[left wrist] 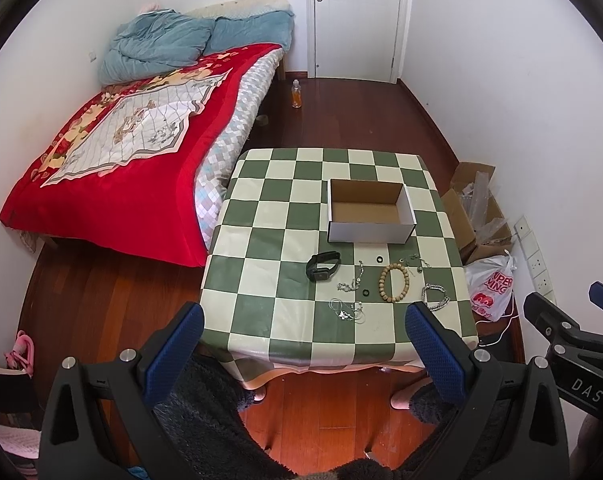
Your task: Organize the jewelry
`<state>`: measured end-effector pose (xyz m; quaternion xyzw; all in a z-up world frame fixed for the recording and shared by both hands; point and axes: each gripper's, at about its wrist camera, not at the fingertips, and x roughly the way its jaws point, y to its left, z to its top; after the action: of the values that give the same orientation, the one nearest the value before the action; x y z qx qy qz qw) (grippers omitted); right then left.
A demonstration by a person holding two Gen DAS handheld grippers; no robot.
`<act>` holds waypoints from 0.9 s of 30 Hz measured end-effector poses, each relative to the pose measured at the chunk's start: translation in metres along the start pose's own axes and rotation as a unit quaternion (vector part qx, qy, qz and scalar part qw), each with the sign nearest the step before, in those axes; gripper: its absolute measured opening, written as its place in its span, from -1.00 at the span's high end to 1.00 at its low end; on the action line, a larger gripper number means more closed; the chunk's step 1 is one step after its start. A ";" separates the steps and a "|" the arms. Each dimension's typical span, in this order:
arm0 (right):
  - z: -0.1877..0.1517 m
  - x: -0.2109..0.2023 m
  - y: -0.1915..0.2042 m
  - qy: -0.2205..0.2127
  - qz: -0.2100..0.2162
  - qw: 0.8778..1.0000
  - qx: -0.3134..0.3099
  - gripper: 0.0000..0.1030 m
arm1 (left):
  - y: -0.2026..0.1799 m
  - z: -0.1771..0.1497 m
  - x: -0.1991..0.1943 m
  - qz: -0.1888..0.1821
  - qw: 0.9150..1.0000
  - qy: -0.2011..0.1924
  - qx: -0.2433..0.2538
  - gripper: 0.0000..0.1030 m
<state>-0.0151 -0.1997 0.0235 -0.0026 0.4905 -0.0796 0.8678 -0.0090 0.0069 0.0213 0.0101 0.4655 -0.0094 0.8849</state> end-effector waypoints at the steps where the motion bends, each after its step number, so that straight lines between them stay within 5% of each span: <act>1: 0.000 -0.001 0.000 -0.001 0.000 1.000 0.000 -1.00 | -0.001 0.000 0.000 0.000 1.000 0.000 0.000 -0.99; 27: 0.000 -0.003 0.000 -0.002 0.002 1.000 -0.004 -1.00 | 0.003 -0.004 -0.004 -0.003 1.000 -0.003 -0.004 -0.99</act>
<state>-0.0169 -0.1988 0.0263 -0.0053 0.4889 -0.0760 0.8690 -0.0143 0.0100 0.0222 0.0054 0.4630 -0.0100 0.8863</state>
